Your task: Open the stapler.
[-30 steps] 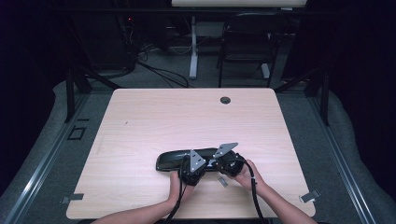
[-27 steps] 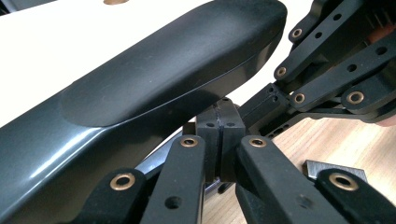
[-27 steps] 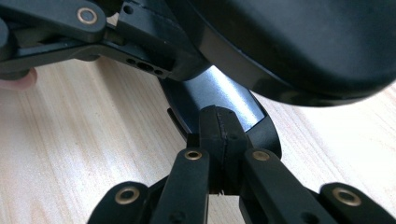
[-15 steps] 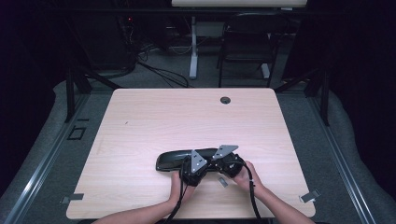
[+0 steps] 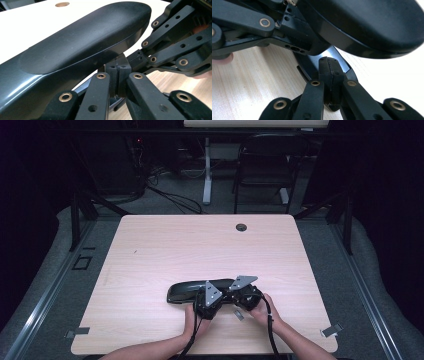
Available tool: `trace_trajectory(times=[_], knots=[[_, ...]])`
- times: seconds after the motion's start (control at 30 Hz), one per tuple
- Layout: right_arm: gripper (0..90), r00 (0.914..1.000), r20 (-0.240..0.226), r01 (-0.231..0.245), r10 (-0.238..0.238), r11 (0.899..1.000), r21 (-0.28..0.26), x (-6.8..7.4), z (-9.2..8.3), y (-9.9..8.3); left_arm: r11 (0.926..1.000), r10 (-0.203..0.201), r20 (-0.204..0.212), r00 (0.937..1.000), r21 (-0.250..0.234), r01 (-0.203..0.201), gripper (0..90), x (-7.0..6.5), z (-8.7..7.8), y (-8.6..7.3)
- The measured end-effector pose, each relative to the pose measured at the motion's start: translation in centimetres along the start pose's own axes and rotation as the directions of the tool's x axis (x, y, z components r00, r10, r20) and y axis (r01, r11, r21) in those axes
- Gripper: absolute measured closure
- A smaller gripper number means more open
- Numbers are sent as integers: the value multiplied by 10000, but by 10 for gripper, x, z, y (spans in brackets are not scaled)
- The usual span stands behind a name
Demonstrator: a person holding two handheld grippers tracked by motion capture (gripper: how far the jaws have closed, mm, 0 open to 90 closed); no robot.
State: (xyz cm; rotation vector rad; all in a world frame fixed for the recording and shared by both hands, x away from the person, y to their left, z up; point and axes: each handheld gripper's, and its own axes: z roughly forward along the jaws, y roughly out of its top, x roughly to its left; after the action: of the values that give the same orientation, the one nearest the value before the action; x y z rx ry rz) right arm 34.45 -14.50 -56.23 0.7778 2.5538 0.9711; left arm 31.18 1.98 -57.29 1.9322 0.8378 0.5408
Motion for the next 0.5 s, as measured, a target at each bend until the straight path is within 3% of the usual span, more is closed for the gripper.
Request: trace_trajectory(times=[0.17,0.23,0.5], knots=[[900,9998,145,153,-154,9999,30,2,0,0,9999,-163,-166,9997,-39,163,900,0,-1,-1],[900,9999,100,-31,32,9999,-99,2,1,-1,9998,-174,-95,9998,-85,173,900,0,-1,-1],[900,10000,97,27,-26,9999,-137,2,-1,-3,9997,-192,-198,9996,-120,189,900,-2,-1,-1]])
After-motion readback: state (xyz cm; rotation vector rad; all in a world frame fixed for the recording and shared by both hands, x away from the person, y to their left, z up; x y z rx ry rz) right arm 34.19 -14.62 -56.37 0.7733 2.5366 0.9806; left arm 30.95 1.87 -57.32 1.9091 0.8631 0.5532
